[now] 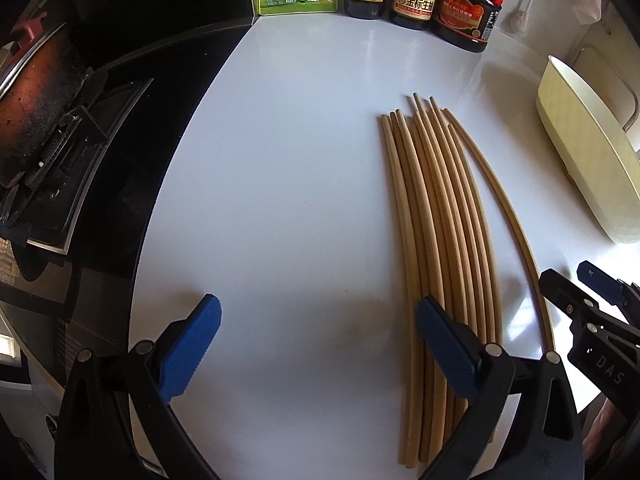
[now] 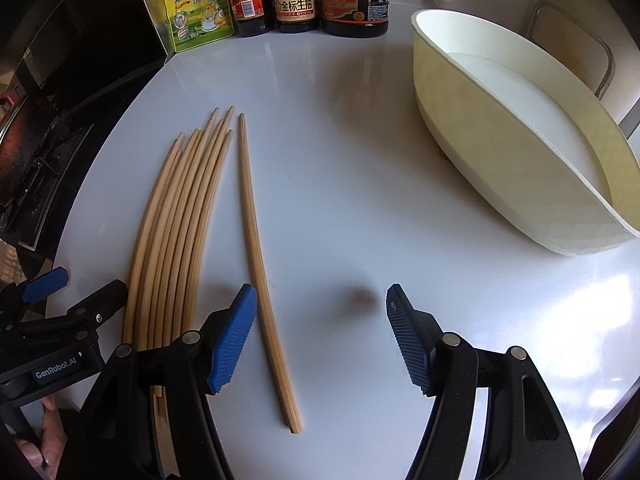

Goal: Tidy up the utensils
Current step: 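Lower both grippers to the bamboo chopstick bundle and separate single chopsticks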

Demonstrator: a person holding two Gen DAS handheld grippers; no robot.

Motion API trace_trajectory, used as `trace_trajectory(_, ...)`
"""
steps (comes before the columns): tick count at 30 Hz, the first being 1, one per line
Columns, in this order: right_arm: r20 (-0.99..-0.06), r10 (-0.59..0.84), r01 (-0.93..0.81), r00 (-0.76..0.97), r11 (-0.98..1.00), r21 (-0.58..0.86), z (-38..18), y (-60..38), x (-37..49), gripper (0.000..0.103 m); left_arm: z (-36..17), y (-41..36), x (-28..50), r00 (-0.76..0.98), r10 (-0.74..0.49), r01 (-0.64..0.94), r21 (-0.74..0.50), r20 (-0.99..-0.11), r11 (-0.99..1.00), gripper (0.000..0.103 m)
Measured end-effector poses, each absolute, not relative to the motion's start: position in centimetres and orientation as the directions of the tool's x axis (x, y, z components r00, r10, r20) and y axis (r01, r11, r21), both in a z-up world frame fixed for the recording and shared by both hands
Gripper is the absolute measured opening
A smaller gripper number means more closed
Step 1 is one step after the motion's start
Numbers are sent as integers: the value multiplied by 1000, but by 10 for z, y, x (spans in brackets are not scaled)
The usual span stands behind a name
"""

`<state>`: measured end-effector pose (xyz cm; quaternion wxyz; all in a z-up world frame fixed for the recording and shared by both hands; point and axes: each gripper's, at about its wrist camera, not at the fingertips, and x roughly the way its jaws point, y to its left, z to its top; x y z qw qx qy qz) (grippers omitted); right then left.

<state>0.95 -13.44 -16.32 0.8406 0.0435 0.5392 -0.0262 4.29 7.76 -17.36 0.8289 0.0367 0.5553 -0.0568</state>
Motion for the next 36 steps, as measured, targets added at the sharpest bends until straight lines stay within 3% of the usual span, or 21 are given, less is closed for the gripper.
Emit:
trace_trajectory(27, -900, -11, 27, 436, 1000, 1, -160, -123, 27, 64, -178, 85, 52, 375, -11, 74, 18, -927, 997, 95)
trace_trajectory(30, -901, -30, 5, 432, 999, -31, -164, -119, 32, 64, -176, 84, 53, 376, -11, 68, 15, -926, 998, 91)
trace_trajectory(32, -896, -29, -12, 444, 999, -39, -165, -117, 32, 61, -174, 82, 52, 380, -21, 71, 6, -925, 997, 83)
trace_trajectory(36, -893, -5, -64, 449, 997, -38, -166, -111, 31, 42, -170, 74, 52, 375, -37, 92, -3, -926, 996, 66)
